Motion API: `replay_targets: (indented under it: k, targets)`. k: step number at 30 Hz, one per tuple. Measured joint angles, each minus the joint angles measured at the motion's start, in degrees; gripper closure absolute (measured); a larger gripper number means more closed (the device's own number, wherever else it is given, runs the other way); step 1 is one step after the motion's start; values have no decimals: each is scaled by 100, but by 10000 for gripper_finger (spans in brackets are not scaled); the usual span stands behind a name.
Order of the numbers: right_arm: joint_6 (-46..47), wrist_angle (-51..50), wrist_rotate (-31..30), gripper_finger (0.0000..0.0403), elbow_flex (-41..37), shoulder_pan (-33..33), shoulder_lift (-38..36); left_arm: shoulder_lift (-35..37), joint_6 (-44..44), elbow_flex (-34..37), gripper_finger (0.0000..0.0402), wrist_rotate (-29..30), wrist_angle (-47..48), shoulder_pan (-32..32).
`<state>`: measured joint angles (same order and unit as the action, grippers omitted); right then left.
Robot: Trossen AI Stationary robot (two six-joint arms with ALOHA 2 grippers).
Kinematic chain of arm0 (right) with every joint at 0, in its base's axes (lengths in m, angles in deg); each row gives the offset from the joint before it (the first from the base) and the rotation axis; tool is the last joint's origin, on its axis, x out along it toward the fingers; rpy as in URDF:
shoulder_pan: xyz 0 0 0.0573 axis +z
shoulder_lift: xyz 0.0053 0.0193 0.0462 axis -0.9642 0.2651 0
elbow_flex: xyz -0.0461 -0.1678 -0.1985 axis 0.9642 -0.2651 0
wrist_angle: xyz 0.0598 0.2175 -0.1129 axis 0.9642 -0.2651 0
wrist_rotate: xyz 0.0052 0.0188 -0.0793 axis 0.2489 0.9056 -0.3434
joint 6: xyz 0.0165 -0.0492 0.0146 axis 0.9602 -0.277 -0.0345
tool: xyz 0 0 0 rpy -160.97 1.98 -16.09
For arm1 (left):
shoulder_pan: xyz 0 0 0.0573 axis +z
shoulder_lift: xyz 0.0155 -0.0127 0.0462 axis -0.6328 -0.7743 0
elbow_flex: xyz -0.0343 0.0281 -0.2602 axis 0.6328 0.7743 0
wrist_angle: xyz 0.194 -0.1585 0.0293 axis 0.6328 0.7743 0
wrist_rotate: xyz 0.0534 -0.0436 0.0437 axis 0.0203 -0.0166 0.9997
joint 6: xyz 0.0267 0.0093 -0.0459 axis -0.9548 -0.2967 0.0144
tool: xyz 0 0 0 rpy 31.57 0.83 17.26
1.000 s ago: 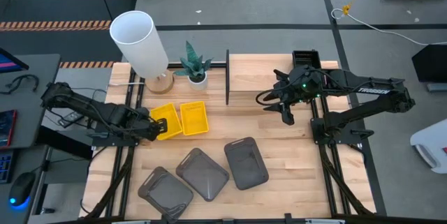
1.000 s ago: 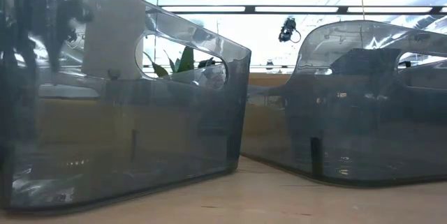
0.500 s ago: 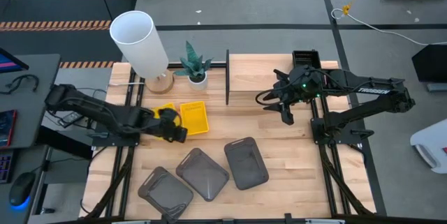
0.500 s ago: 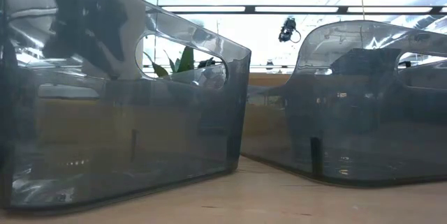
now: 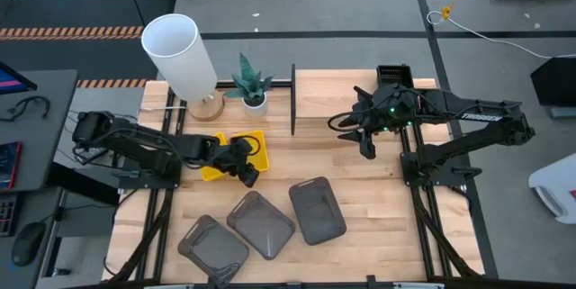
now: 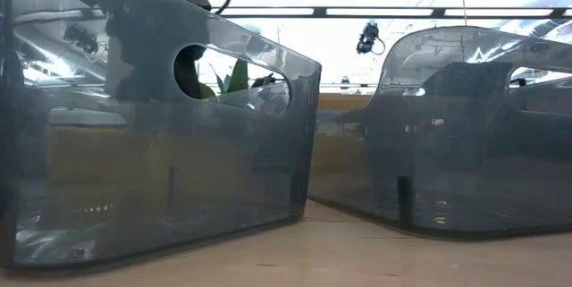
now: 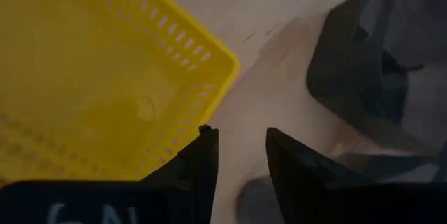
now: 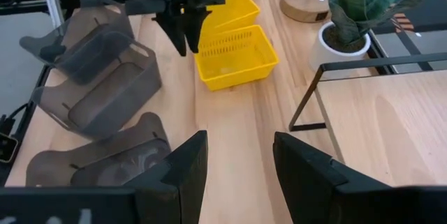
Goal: Stack baskets on shelf by color
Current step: Stack the yellow bin on the stacked yellow bin
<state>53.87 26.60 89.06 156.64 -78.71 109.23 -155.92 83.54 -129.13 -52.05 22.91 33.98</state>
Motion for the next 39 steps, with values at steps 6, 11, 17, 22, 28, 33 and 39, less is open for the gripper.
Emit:
replay_targets:
  k: [6,11,17,22,28,33,39]
  targets:
    - [192,11,-153,235,0,0,0,-63,-2230,-1,276,1,-232,-11]
    - [322,62,-176,235,0,0,0,-76,-3327,-2,276,144,-175,-141]
    - [481,112,-320,235,0,0,2,-342,-3377,-7,276,479,153,-123]
    - [498,177,-327,235,0,0,16,-721,-3231,0,267,460,191,-161]
    - [495,214,-372,235,0,0,57,-1106,-3015,-2,247,319,183,-176]
    - [497,273,-371,235,-2,0,94,-1185,-2944,-22,304,285,169,-175]
    - [449,366,-369,235,-4,0,168,-1130,-2861,-134,390,245,102,-164]
